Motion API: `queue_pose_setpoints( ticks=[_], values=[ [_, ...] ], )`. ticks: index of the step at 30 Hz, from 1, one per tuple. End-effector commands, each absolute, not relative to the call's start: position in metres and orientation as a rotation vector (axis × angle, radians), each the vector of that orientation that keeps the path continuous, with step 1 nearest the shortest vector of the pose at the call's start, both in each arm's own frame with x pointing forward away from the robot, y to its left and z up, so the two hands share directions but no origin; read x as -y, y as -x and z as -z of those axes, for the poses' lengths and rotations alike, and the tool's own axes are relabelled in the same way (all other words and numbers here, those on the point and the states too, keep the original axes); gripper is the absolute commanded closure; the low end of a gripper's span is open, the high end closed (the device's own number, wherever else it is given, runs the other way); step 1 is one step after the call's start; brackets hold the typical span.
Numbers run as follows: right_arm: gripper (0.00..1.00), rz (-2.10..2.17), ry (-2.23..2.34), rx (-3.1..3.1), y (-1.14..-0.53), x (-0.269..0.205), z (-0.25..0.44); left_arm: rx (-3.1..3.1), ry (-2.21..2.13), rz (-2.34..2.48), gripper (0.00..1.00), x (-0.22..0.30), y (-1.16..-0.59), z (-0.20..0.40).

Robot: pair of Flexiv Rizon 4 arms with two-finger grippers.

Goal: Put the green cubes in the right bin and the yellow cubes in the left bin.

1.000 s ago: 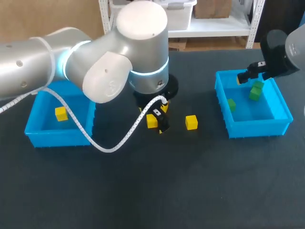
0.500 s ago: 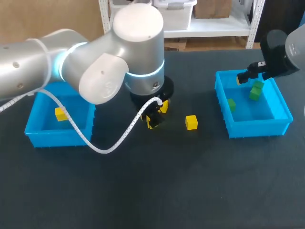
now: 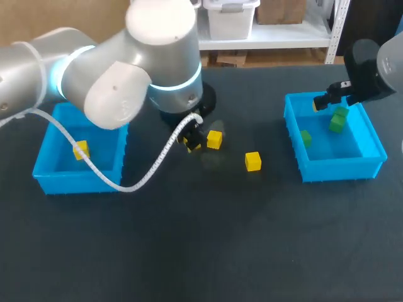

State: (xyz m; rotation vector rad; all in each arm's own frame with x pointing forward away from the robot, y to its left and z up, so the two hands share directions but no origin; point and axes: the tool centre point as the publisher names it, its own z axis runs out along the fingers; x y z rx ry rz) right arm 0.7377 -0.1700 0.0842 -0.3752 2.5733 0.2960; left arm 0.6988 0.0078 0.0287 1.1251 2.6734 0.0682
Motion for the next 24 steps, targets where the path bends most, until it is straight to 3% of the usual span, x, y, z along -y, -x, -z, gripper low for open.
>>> queue_pose_setpoints(
  ticks=[1,13,24],
  values=[
    [0.00,-0.292,0.372,-2.570,-0.736,0.170,-0.084,-2.659,-1.018,-0.020,1.00,-0.038,-0.705,-0.055],
    [0.00,-0.292,0.372,-2.570,-0.736,0.170,-0.084,-2.668,-0.522,-0.055,1.00,-0.140,-0.755,-0.105],
    [0.00,-0.292,0.372,-2.570,-0.736,0.170,-0.084,-2.753,-0.338,-0.134,1.00,-0.208,-0.731,-0.084]
  ],
)
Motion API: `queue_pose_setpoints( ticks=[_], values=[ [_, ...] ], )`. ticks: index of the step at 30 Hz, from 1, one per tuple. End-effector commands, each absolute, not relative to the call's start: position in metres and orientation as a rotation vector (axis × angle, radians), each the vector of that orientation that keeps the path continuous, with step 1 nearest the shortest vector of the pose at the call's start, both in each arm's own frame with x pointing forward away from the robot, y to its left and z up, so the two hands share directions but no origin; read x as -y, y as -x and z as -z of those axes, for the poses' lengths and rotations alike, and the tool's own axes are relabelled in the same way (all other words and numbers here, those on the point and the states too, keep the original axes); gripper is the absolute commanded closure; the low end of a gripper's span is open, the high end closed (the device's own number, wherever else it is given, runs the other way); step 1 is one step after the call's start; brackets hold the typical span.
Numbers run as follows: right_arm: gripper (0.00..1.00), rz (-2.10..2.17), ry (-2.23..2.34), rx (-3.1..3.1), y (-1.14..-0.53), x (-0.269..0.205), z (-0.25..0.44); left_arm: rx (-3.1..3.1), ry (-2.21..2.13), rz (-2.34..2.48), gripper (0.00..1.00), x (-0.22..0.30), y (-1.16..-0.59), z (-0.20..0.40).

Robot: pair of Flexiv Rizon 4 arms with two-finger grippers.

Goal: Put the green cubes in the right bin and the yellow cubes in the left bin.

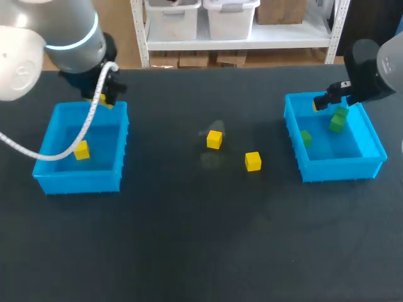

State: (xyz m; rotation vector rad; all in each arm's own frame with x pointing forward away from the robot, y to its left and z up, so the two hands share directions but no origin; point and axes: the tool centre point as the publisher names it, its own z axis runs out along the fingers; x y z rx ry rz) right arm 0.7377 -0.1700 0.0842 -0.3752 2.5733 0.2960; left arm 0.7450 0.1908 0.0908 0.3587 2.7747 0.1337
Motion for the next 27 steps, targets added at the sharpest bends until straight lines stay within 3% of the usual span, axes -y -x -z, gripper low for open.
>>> queue_pose_setpoints(
  ticks=[1,9,10,11,12,19,27],
  values=[
    [0.00,-0.292,0.372,-2.570,-0.736,0.170,-0.084,-2.761,-0.331,-0.138,1.00,-0.211,-0.730,-0.082],
    [0.00,-0.292,0.372,-2.570,-0.736,0.170,-0.084,-2.815,-0.307,-0.164,1.00,-0.226,-0.718,-0.064],
    [0.00,-0.292,0.372,-2.570,-0.736,0.170,-0.084,-2.816,-0.316,-0.171,0.90,-0.226,-0.718,-0.064],
    [0.00,-0.292,0.372,-2.570,-0.736,0.170,-0.084,-2.812,-0.331,-0.176,0.49,-0.225,-0.719,-0.063],
    [0.00,-0.292,0.372,-2.570,-0.736,0.170,-0.084,-2.810,-0.341,-0.178,0.00,-0.224,-0.721,-0.063],
    [0.00,-0.292,0.372,-2.570,-0.736,0.170,-0.084,-2.751,-0.433,-0.161,0.00,-0.203,-0.742,-0.082],
    [0.00,-0.292,0.372,-2.570,-0.736,0.170,-0.084,-2.657,-0.611,-0.073,0.00,-0.143,-0.759,-0.108]
  ],
)
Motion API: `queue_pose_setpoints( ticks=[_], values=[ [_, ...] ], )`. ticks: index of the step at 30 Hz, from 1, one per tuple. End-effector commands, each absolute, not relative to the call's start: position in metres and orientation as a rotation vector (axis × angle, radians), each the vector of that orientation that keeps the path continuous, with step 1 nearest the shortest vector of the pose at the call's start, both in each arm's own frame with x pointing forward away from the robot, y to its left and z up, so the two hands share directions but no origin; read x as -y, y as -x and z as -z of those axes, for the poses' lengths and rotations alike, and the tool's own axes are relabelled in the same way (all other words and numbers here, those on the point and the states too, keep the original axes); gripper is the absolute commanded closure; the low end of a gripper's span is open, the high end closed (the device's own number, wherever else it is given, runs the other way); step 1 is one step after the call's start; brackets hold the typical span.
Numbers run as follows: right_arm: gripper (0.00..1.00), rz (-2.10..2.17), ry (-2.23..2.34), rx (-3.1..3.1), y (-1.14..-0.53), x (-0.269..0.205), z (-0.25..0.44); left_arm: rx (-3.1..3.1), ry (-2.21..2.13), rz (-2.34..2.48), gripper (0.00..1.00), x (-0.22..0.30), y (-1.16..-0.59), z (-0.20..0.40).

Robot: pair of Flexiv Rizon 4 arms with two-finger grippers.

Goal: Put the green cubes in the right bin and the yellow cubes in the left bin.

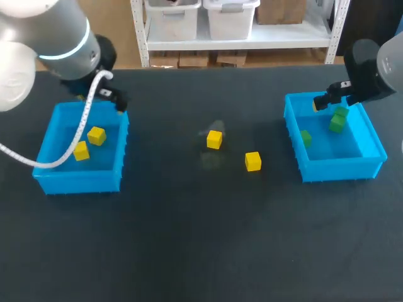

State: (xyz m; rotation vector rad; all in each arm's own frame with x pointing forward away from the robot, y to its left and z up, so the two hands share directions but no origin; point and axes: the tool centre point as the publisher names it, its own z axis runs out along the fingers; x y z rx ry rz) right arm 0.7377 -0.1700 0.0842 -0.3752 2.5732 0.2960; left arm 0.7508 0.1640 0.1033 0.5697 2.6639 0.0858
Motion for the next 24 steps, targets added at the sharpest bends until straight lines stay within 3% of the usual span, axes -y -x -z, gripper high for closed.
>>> queue_pose_setpoints(
  ticks=[1,11,24],
  values=[
    [0.00,-0.292,0.372,-2.570,-0.736,0.170,-0.084,-2.648,-0.631,-0.062,0.00,-0.134,-0.760,-0.110],
    [0.00,-0.292,0.372,-2.570,-0.736,0.170,-0.084,-2.540,-0.966,0.044,0.00,-0.063,-0.750,-0.114],
    [0.00,-0.292,0.372,-2.570,-0.736,0.170,-0.084,-2.384,-1.478,0.050,0.00,-0.017,-0.734,-0.078]
  ],
)
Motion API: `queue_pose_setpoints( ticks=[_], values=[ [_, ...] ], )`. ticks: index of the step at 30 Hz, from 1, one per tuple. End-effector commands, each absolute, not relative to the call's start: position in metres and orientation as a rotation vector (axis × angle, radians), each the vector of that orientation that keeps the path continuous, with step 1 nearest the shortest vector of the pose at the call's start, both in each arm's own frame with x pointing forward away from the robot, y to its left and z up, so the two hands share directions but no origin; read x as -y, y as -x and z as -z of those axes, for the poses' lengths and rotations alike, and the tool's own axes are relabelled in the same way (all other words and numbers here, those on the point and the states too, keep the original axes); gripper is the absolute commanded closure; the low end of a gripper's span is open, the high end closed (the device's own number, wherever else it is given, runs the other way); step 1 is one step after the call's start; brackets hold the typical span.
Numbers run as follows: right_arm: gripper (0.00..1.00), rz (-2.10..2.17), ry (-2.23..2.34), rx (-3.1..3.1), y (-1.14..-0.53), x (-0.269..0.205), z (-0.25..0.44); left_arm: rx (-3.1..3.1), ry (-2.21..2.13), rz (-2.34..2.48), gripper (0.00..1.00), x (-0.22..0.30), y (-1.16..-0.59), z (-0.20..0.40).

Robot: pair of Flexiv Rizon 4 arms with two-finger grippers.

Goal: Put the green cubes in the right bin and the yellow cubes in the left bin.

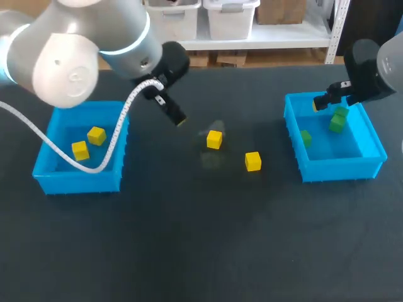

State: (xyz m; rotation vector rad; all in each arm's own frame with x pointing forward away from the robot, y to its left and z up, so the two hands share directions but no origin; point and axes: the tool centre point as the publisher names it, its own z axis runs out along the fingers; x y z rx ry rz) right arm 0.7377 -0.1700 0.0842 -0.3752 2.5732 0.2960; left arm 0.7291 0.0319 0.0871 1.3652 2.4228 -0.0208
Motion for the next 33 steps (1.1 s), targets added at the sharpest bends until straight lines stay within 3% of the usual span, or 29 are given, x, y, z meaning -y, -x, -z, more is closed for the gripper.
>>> queue_pose_setpoints(
  ticks=[1,19,33],
  values=[
    [0.00,-0.292,0.372,-2.570,-0.736,0.170,-0.084,-2.375,-1.515,0.060,0.00,-0.013,-0.732,-0.076],
    [0.00,-0.292,0.372,-2.570,-0.736,0.170,-0.084,-2.073,-1.993,0.243,0.00,0.028,-0.717,-0.054],
    [0.00,-0.292,0.372,-2.570,-0.736,0.170,-0.084,-1.978,-2.154,0.090,0.00,0.040,-0.721,-0.029]
  ],
)
